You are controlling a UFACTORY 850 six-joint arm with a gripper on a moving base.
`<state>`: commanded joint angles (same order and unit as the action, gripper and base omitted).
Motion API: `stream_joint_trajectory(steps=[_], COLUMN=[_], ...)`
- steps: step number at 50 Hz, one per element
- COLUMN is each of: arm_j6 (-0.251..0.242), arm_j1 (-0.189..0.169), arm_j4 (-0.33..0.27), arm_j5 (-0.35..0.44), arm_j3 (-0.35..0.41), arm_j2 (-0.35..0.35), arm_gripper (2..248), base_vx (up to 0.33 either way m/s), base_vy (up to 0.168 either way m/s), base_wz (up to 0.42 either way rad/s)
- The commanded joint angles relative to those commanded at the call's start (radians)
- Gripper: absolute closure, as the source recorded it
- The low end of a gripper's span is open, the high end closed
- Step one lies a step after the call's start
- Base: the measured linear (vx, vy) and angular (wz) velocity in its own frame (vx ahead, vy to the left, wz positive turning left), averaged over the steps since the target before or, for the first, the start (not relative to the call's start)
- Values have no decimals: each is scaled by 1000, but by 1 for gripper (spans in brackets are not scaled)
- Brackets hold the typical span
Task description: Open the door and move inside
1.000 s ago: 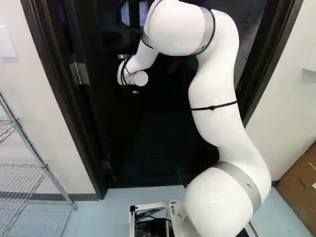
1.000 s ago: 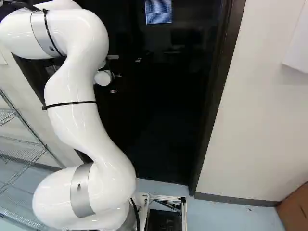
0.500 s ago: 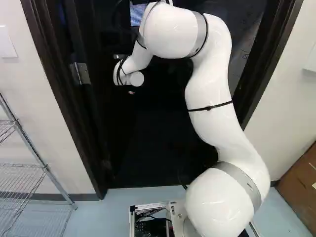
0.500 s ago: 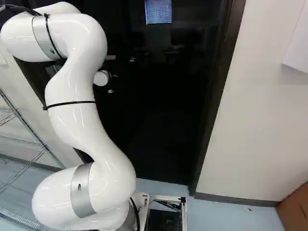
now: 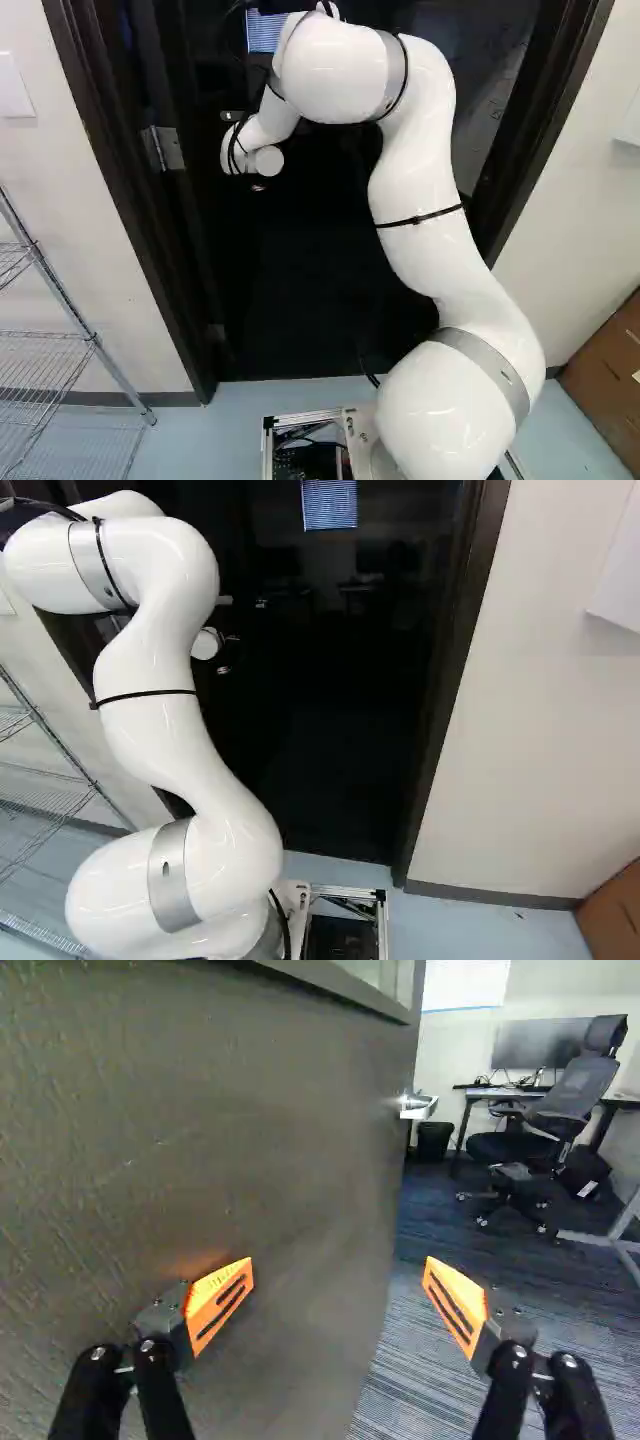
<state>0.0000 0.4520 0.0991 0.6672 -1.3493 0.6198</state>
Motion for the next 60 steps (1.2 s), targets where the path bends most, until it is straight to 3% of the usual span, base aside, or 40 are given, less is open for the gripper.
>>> stream_joint_trajectory(steps=[30,60], arm_j6=[0,0], arm_j1=[20,-9], arm_j4=[0,0], arm_j5=[0,0], arm_j3=[-28,33], arm_j2=[21,-25], arm_gripper=[3,3], base_vx=[0,0], base_vy=[0,0], base_wz=[0,0])
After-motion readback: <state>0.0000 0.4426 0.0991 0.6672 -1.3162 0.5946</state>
